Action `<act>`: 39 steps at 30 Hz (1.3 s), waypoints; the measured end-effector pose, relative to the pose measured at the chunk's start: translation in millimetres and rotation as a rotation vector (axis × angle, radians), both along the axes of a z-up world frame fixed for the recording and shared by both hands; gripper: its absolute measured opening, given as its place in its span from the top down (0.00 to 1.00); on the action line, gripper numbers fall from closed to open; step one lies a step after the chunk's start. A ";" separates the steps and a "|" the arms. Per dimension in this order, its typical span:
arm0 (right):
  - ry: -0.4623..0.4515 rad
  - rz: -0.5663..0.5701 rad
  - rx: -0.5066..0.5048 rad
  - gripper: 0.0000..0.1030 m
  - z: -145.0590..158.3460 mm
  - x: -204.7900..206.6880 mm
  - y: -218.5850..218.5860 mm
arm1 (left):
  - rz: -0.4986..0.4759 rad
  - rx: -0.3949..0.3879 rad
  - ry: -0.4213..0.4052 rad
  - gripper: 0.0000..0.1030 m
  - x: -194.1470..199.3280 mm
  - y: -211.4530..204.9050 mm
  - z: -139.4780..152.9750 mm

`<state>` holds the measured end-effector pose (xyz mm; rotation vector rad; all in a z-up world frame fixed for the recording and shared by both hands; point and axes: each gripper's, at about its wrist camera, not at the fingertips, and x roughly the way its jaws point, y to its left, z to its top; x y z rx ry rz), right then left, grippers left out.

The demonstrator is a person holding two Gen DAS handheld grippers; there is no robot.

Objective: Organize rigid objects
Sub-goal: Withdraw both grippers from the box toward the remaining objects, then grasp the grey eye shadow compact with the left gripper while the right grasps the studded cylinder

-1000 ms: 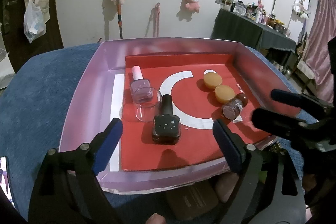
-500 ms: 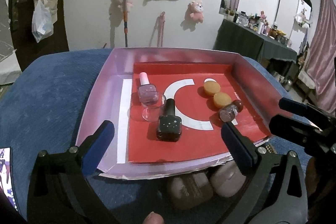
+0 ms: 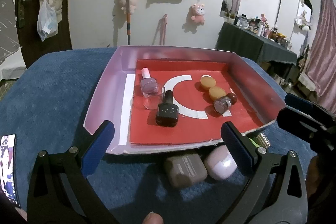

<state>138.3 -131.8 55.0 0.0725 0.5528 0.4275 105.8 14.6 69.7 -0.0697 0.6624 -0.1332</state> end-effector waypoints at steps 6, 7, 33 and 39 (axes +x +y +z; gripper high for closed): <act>-0.012 -0.005 0.001 0.00 -1.9 -14.0 -0.2 | -0.005 0.003 -0.001 0.00 -12.6 -5.6 -1.5; -0.013 -0.005 0.002 0.00 -2.7 -16.4 -0.6 | -0.005 0.005 -0.001 0.00 -14.8 -6.6 -2.0; 0.022 -0.008 0.028 0.00 -23.9 -56.5 -14.2 | -0.011 0.006 0.032 0.00 -53.9 -23.9 -19.9; 0.038 -0.013 0.031 0.00 -29.0 -60.6 -15.3 | -0.011 0.001 0.048 0.00 -59.2 -25.0 -25.9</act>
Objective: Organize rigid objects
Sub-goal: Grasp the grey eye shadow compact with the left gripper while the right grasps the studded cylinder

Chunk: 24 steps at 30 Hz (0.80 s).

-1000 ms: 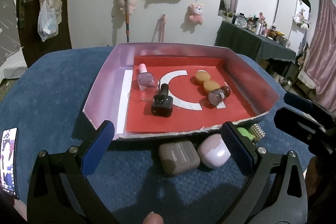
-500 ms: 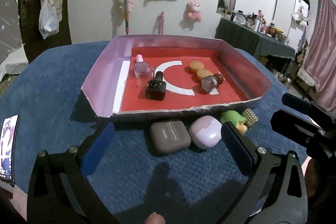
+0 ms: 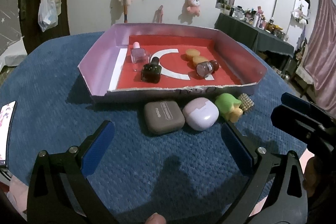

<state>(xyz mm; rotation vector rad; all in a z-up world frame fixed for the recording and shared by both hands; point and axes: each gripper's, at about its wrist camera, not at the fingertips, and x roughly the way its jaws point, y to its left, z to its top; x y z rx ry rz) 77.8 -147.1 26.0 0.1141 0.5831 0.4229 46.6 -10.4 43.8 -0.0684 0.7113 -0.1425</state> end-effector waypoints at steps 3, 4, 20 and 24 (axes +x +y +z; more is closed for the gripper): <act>0.006 -0.003 -0.002 0.00 -2.9 -1.3 -0.6 | 0.002 -0.004 0.012 0.00 -1.6 0.8 -4.1; 0.010 -0.003 -0.001 0.00 -3.8 -0.9 -0.7 | 0.003 -0.006 0.016 0.00 -1.8 1.0 -5.2; 0.083 -0.031 -0.049 0.00 -34.0 7.0 0.0 | 0.011 -0.015 0.098 0.00 1.8 2.7 -33.3; 0.102 -0.048 -0.067 0.04 -42.2 12.9 -0.3 | 0.010 -0.012 0.107 0.00 6.8 3.5 -35.2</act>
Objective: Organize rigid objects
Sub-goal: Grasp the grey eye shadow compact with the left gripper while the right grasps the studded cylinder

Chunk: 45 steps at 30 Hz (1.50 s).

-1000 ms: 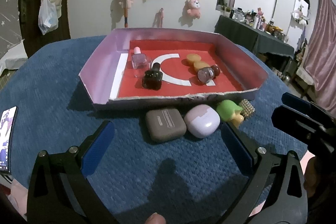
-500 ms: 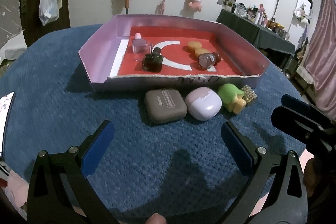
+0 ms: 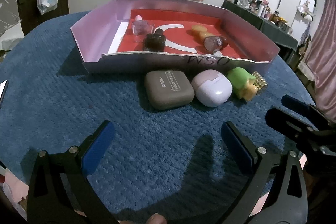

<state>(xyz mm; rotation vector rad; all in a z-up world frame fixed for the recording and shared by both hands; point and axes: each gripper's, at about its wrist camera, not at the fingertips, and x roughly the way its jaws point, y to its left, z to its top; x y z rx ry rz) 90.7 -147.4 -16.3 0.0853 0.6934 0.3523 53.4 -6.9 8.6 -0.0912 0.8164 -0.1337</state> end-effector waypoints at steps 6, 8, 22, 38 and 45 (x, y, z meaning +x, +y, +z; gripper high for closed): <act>0.023 -0.026 -0.019 0.12 -7.4 9.8 -5.0 | 0.030 -0.004 0.000 0.00 10.3 6.6 0.5; 0.027 -0.047 -0.029 0.14 -8.7 14.0 -9.3 | 0.052 0.000 0.004 0.00 15.1 9.8 -0.1; 0.048 -0.114 -0.071 0.25 -4.4 40.1 -22.2 | 0.104 0.061 0.019 0.00 38.4 6.1 -3.3; 0.064 -0.137 -0.094 0.44 -6.7 54.9 -15.1 | 0.191 0.121 0.054 0.00 51.4 -4.0 -5.8; 0.057 -0.110 -0.083 0.68 -7.5 56.4 -8.8 | 0.197 0.112 0.047 0.02 50.1 -3.2 -6.6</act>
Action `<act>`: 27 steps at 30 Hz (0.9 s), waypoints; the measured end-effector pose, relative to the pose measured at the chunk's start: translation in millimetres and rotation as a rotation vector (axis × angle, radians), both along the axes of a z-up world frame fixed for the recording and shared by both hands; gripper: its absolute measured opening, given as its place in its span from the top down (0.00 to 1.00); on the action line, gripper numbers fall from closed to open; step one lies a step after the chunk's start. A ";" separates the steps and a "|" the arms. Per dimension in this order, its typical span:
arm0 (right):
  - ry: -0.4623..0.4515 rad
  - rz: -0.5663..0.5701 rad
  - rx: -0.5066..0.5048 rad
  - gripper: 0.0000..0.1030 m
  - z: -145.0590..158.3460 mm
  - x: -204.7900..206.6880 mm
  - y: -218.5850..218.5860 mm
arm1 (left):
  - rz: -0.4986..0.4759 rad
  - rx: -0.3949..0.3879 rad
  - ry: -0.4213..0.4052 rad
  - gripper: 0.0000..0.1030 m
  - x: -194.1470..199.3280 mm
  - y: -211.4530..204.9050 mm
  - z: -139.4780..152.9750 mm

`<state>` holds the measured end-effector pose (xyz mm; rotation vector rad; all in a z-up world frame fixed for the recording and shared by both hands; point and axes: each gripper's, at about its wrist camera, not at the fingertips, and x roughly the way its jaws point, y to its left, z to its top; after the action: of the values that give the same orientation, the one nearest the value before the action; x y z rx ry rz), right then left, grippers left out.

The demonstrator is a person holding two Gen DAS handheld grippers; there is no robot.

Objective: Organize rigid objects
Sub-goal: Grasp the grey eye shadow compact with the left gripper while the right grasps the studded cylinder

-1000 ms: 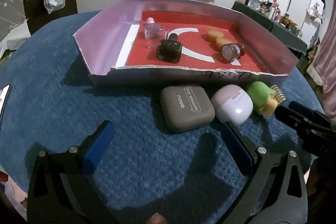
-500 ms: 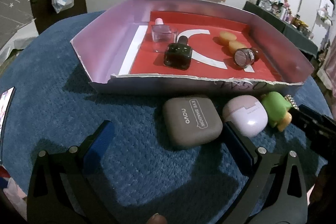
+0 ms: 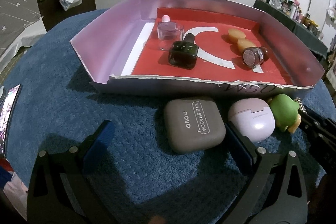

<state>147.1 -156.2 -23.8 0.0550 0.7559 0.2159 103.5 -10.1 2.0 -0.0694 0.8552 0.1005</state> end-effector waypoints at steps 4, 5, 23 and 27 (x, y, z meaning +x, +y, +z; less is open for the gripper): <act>-0.005 0.006 0.008 0.73 0.1 -1.6 1.2 | -0.025 -0.005 -0.013 0.16 -2.0 -2.5 2.5; -0.006 0.006 0.009 0.73 -0.1 -2.2 1.2 | -0.031 -0.002 -0.018 0.23 -3.8 -4.2 3.8; 0.023 0.038 0.066 0.73 2.6 -29.4 -4.7 | -0.162 -0.051 -0.041 0.51 -35.4 -9.0 8.6; 0.031 0.057 0.065 0.73 0.6 -40.8 -1.5 | -0.178 -0.073 -0.041 0.51 -45.7 -7.0 9.0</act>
<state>106.3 -157.7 -23.2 0.0984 0.7821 0.2946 57.8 -17.1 11.1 -0.0635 0.8208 -0.0986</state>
